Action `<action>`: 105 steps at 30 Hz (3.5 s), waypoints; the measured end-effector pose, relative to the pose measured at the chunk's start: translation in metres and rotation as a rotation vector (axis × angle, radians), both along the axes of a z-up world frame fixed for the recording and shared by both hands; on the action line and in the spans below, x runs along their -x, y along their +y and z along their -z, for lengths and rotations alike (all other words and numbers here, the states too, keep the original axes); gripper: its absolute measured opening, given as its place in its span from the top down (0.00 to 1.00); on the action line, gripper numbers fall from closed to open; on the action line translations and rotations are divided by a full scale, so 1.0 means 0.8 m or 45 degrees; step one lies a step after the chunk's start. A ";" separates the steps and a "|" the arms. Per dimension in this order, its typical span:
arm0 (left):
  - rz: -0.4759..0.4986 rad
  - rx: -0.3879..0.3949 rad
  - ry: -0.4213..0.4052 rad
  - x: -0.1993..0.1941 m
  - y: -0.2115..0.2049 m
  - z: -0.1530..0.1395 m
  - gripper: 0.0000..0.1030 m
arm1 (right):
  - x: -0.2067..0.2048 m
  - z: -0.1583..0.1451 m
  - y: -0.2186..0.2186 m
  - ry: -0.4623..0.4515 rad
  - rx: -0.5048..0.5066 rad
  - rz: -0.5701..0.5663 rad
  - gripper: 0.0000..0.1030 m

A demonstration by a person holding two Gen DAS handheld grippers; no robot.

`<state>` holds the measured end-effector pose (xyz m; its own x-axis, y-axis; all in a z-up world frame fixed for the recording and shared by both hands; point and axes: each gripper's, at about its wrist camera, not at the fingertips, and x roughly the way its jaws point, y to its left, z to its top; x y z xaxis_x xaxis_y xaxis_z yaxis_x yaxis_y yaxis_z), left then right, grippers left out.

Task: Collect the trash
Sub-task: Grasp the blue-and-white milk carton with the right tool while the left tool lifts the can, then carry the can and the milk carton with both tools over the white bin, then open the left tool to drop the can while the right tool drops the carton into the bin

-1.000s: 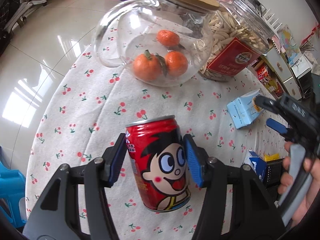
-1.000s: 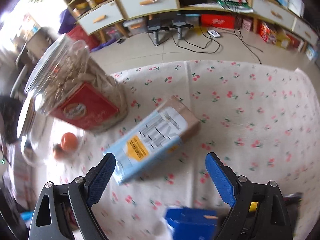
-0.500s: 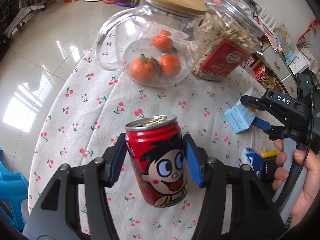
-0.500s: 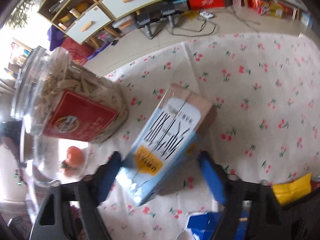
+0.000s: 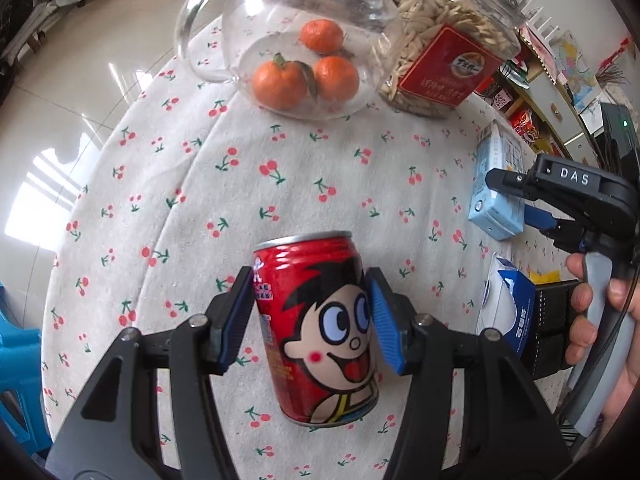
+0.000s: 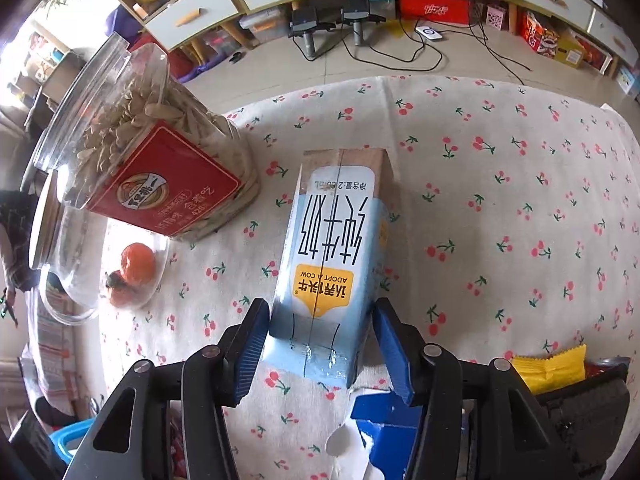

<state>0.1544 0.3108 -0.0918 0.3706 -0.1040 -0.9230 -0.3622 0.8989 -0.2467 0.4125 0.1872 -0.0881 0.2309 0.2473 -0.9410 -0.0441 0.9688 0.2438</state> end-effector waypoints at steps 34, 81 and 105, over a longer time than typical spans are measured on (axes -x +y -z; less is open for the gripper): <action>0.251 -0.132 -0.347 0.016 -0.128 -0.091 0.47 | 0.157 -0.159 -0.200 -0.402 -0.046 -0.097 0.47; 1.077 0.063 -0.502 -0.040 -0.740 -0.064 0.47 | 0.356 -0.062 -0.784 -0.367 -0.100 0.722 0.47; 0.973 -0.094 -0.420 -0.028 -0.696 -0.075 0.14 | 0.322 -0.029 -0.779 -0.216 -0.129 0.710 0.47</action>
<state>0.1766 -0.2463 -0.0317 0.4751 -0.3796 -0.7938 0.4341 0.8858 -0.1638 0.1550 -0.4358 -0.0647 0.4971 0.1318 -0.8576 0.4189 0.8291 0.3702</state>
